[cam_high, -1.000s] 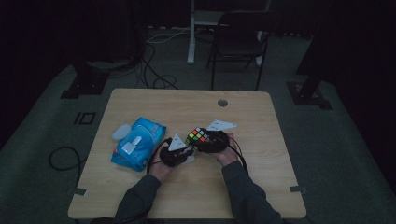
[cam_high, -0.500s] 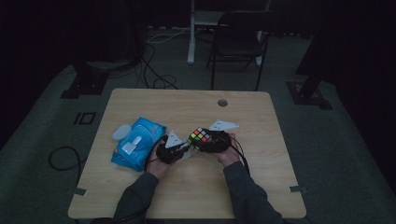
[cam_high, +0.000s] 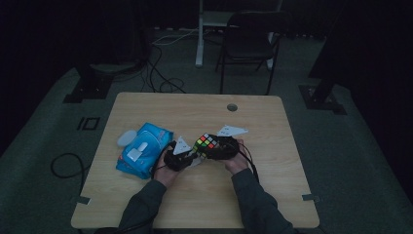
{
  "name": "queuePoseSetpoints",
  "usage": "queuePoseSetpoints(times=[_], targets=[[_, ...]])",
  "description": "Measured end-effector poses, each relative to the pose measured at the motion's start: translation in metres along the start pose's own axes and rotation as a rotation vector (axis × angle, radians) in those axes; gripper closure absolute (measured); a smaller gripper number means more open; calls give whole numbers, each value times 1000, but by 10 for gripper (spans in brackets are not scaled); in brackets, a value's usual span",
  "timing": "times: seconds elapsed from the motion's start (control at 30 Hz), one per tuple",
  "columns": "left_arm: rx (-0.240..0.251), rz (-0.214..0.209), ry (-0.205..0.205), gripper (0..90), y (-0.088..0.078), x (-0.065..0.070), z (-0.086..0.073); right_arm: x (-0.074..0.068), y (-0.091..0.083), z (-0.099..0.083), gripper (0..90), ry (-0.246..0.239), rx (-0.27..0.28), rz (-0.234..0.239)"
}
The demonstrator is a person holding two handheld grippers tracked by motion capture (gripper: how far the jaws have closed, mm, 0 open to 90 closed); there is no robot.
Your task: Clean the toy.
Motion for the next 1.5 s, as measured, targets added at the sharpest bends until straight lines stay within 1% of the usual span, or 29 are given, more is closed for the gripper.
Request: queuePoseSetpoints(times=[0.07, 0.17, 0.23, 0.33, 0.43, 0.5, 0.53, 0.6, 0.77, 0.87, 0.93, 1.23, 1.33, 1.5], targets=[[6, -10, -1, 820, 0, 2, 0, -1, 0, 1, 344, 1, 2, 0], [5, -26, 19, 819, 1, 6, 1, -1, 0, 1, 344, 2, 4, -6], [7, -25, 18, 819, 1, 6, 2, 0, -1, 1, 344, 3, 6, -7], [8, -11, 10, 818, 0, 2, 1, 2, -3, 1, 344, 2, 6, -10], [10, 12, -5, 819, -2, -3, 1, 3, -4, 0, 344, 7, 3, -8], [11, 19, -10, 818, -3, -4, 1, 3, -4, 0, 344, 9, 3, -4], [16, 33, -22, 818, -4, -8, 1, 3, -5, -1, 344, 10, 4, 0], [22, 34, -30, 818, -5, -8, 1, 1, -5, 0, 344, 13, 8, 13], [24, 18, -18, 818, -3, -5, 1, 0, -3, 1, 344, 20, 15, 22], [25, -5, -9, 818, -1, 0, 2, 0, -2, 2, 344, 25, 18, 22], [21, -19, 4, 818, 0, 4, 3, 1, -1, 2, 344, 28, 19, 14], [23, -53, 30, 818, 2, 18, 4, 8, -3, 2, 344, 37, 22, -36], [24, -61, 35, 818, 2, 23, 4, 10, -4, 2, 344, 33, 21, -66], [26, -80, 55, 818, 3, 34, 5, 13, -3, 1, 344, 40, 20, -104]])
Point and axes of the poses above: each handheld gripper's, and its own axes: y roughly forward along the jaws, z roughly out of its top, x roughly to its right, the point moved 2 cm from there along y, roughly forward along the jaws, and after that the axes turned 8 degrees about y, right-handed, at the moved point
